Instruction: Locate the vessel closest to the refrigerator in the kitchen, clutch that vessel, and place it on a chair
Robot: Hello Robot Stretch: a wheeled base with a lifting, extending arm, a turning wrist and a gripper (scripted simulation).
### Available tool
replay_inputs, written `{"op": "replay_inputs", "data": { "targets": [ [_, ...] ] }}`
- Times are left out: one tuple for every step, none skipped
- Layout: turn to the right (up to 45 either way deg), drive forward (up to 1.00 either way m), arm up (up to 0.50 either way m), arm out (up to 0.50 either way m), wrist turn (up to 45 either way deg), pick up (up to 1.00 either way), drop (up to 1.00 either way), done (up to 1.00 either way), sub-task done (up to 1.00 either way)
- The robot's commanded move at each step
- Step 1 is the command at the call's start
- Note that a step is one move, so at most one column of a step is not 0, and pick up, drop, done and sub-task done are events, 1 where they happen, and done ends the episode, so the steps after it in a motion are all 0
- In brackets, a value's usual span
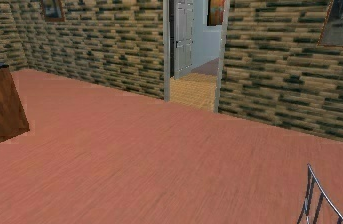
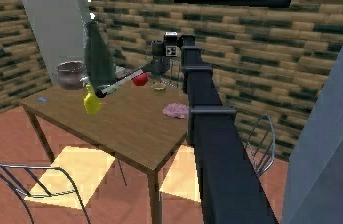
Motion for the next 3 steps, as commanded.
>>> {"op": "replay_inputs", "data": {
  "targets": [
    [0.0,0.0,0.0,0.0,-45.0,0.0,0.0,0.0,0.0],
    [0.0,0.0,0.0,0.0,-12.0,0.0,0.0,0.0,0.0],
    [0.0,0.0,0.0,-0.48,0.0,0.0,0.0,0.0,0.0]
  ]
}}
